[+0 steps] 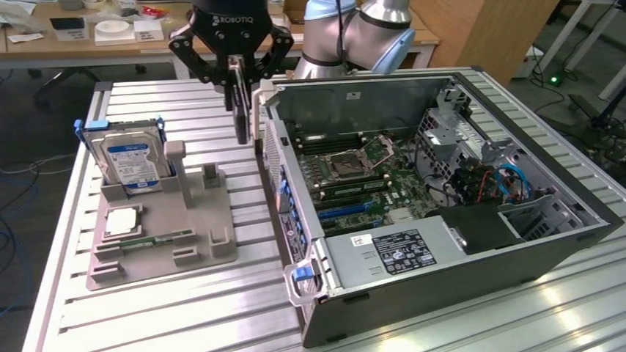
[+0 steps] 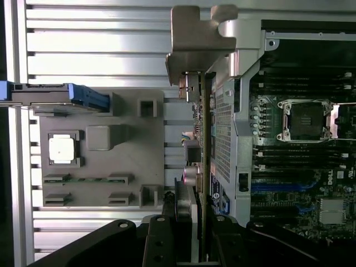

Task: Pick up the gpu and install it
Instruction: 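Pick up the gpu and move the gpu toward the slot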

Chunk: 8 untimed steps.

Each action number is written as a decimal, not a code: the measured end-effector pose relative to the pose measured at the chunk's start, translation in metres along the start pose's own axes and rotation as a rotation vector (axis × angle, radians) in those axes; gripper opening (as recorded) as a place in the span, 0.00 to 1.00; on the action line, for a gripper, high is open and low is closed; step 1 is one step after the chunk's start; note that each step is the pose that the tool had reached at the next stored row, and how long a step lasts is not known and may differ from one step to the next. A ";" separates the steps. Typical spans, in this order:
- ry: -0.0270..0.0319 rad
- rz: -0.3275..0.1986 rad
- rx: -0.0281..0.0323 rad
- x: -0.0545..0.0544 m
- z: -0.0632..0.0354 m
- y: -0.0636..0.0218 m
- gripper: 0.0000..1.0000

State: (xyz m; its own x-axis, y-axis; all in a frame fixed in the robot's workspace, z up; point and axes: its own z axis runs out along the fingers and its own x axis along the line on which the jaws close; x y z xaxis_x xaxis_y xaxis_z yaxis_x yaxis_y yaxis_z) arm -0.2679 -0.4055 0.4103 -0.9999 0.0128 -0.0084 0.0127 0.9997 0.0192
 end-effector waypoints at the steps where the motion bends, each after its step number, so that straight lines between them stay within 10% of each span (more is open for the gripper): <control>1: 0.0000 0.000 0.0000 -0.001 0.0000 0.0000 0.28; 8: 0.0000 0.000 0.0000 -0.007 0.0002 0.0001 0.28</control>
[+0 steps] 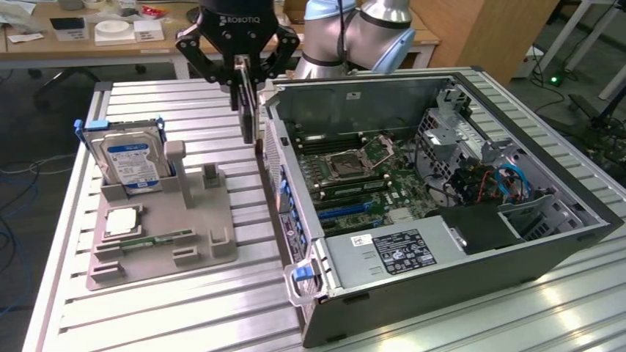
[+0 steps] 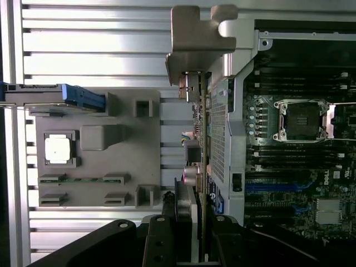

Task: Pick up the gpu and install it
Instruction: 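Pick up the gpu and move the gpu toward the slot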

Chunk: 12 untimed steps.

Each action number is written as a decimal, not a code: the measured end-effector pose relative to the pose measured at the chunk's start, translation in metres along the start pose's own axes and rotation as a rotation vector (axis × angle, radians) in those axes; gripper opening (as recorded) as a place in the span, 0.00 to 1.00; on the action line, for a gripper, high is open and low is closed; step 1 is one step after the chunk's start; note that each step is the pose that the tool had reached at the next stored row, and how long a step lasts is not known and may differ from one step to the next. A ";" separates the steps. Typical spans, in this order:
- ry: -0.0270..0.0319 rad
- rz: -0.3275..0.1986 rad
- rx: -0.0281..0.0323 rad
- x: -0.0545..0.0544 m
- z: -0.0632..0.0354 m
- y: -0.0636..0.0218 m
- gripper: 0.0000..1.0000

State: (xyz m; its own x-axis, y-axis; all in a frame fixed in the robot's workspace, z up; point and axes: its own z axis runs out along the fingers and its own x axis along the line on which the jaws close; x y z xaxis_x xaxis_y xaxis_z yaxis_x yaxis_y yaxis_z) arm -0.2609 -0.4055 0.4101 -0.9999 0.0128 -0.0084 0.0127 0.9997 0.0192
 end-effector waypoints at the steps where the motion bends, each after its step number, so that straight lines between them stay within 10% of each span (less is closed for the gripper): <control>1: 0.0000 0.000 0.0000 -0.001 0.0000 0.0000 0.28; 12: -0.0001 0.000 -0.0001 -0.012 0.0003 0.0001 0.28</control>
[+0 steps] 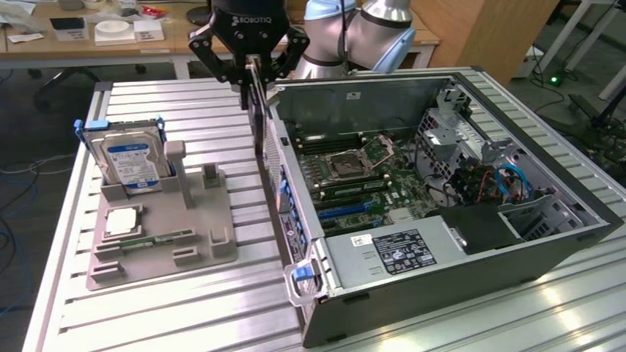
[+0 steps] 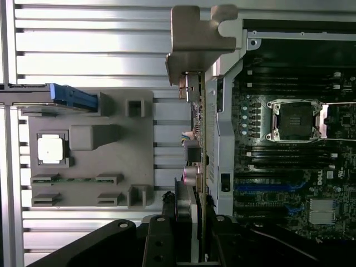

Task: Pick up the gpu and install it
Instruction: 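Pick up the gpu and move the gpu toward the slot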

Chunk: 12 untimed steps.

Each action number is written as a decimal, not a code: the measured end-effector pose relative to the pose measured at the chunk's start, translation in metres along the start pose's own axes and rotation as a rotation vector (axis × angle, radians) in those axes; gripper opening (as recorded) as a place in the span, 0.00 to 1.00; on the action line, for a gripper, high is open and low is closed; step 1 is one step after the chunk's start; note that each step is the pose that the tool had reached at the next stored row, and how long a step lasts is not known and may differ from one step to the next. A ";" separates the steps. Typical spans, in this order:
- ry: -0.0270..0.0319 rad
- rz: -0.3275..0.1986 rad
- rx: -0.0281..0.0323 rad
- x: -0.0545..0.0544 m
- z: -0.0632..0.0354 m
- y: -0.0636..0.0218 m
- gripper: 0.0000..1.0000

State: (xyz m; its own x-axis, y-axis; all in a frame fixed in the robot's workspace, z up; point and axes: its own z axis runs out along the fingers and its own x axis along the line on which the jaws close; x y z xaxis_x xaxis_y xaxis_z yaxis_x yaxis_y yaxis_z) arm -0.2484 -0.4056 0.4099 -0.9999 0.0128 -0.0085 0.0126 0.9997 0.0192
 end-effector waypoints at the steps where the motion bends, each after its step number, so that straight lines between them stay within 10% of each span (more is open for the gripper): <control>1: 0.0001 0.000 0.0000 -0.001 0.0000 0.0000 0.28; 12: 0.0000 0.000 0.0000 -0.009 0.0002 0.0001 0.28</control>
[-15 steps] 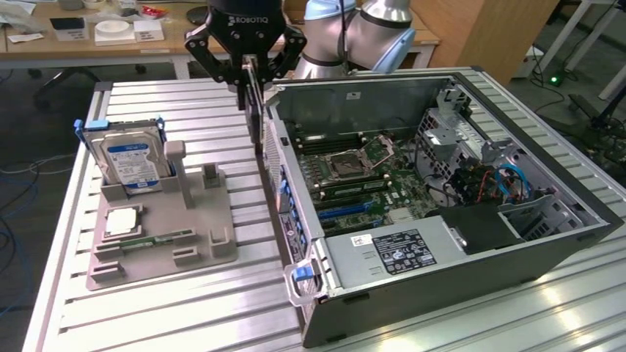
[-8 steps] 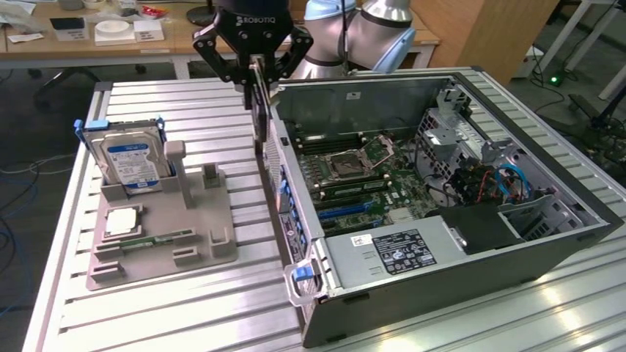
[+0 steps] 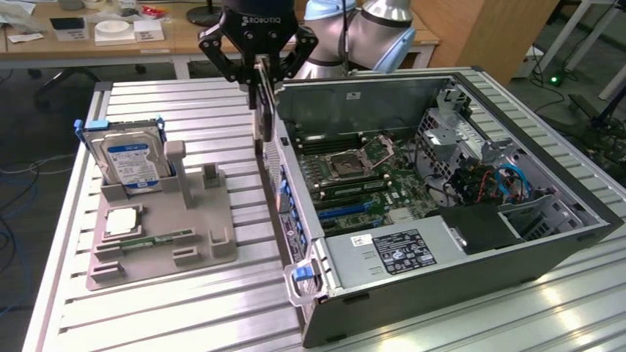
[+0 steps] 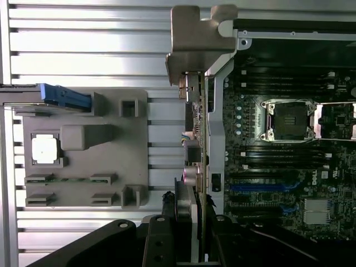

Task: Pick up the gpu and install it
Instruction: 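Pick up the gpu and move the gpu toward the slot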

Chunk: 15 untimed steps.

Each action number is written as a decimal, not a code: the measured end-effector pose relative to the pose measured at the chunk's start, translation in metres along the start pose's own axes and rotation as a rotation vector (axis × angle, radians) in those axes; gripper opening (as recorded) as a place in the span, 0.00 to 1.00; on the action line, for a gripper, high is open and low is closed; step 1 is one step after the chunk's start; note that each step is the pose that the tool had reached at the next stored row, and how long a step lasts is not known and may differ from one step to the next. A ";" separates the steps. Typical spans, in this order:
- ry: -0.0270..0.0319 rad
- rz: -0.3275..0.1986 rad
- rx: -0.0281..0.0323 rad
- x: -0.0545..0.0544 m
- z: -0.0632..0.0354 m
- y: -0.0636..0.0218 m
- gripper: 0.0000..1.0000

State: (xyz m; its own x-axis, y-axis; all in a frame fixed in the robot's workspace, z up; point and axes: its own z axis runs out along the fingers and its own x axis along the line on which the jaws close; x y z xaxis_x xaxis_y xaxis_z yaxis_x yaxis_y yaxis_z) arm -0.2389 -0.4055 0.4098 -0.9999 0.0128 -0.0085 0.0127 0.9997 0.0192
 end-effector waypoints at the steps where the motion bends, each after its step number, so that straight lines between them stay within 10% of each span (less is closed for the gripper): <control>1: 0.0000 0.000 0.0000 -0.001 0.0000 0.0000 0.28; 15: 0.0000 0.000 0.0000 -0.012 0.0003 0.0001 0.28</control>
State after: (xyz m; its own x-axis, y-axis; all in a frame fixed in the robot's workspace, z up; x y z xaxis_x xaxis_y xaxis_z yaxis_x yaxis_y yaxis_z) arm -0.2266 -0.4055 0.4096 -0.9999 0.0128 -0.0085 0.0126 0.9997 0.0192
